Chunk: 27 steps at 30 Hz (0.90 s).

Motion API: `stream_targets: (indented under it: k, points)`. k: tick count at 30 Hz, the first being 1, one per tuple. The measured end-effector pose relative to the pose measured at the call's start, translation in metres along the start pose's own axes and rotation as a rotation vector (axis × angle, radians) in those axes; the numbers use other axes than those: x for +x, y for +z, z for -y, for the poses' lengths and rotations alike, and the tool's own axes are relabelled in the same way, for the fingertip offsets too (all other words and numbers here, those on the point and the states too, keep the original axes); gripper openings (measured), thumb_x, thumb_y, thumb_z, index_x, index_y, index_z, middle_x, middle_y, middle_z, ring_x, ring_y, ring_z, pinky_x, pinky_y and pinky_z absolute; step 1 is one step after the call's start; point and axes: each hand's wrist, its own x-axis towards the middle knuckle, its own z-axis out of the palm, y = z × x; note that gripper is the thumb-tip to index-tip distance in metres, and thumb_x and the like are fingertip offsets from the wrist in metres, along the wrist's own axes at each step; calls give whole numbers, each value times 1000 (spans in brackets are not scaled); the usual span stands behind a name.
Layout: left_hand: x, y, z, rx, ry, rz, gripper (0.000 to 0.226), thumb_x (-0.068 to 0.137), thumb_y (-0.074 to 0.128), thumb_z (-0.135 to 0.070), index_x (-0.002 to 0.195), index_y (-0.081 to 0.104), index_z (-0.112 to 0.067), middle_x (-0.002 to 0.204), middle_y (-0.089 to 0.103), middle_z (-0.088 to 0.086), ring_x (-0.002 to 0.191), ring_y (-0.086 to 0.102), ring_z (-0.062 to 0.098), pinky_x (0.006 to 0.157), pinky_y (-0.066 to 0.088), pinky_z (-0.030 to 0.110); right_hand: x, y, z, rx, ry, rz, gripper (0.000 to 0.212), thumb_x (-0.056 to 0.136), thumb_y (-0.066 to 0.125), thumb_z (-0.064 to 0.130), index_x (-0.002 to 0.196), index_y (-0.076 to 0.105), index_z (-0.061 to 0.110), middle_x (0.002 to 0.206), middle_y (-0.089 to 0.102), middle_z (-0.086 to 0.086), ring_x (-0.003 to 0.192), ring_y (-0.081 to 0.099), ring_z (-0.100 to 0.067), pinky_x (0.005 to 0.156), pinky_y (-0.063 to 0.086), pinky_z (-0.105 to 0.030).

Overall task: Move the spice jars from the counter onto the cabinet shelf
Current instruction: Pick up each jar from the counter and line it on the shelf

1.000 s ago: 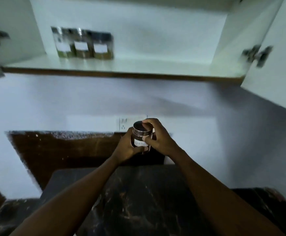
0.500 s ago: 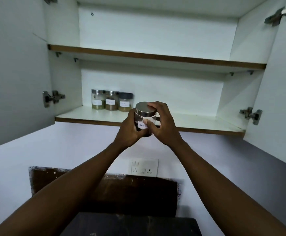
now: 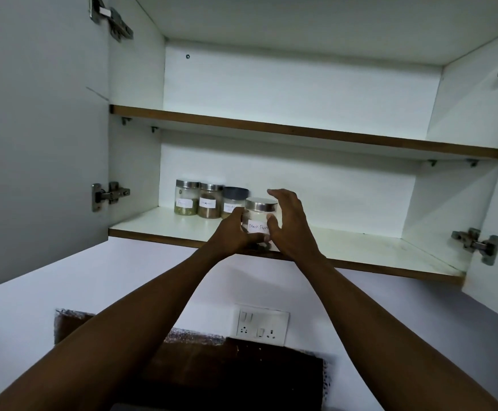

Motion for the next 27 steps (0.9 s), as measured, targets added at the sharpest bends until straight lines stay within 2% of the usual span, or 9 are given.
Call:
stream_targets:
  k: [2,4,5,6,8,11,16,20,27]
  points:
    - [6,0,3,35,-24,-20,60,64,94,-41,104,49,-42,97,61,-24,89,60,-5,66,43,12,8,0,-1,-98,-39,-4,47,86,55,4,130,61,17,134,59,1,129,49,-19,109,43,-36]
    - [16,0,7,76,-40,-37,58,60,97,-39,91,49,-40,91,61,-21,84,61,2,65,44,16,19,1,-4,-178,-38,20,44,81,54,1,121,67,15,121,68,2,122,53,-22,101,47,-44]
    - [23,-1,9,92,-52,-37,57,60,99,-38,92,52,-37,91,63,-18,85,62,7,64,45,17,24,3,-5,-213,-27,29,45,79,54,0,118,69,15,118,70,3,121,54,-24,99,47,-45]
    - [28,-1,10,119,-74,-32,58,60,100,-39,97,57,-30,96,67,-11,88,62,11,64,45,18,29,4,-6,-244,-13,37,46,78,53,-2,117,71,14,116,72,3,120,55,-25,98,48,-46]
    - [41,0,13,208,-119,-10,78,62,98,-42,121,59,-10,117,68,5,98,63,16,68,44,23,38,10,-12,-283,23,58,50,76,50,-4,118,71,13,116,73,2,118,55,-26,97,48,-45]
    - [56,4,20,264,-182,10,93,64,96,-43,135,51,-2,132,63,11,119,60,26,84,44,28,45,18,-22,-300,84,90,57,75,51,-7,127,67,12,124,70,-1,118,55,-28,98,47,-44]
    - [74,13,28,318,-210,-7,76,72,93,-29,131,54,-1,129,65,12,120,61,27,87,46,30,57,31,-43,-307,136,111,61,74,55,-5,131,64,14,131,67,1,119,55,-29,96,48,-45]
    - [84,21,32,329,-225,-26,59,79,84,-20,127,55,-2,124,66,12,119,63,27,93,54,33,66,42,-56,-312,174,124,62,74,58,-2,133,62,16,133,65,1,118,55,-28,96,49,-45]
    - [98,32,37,273,-214,-117,39,88,75,-15,119,57,1,118,69,14,113,66,26,79,46,27,79,55,-72,-316,214,153,61,79,63,0,137,59,18,139,62,0,121,56,-29,101,48,-45]
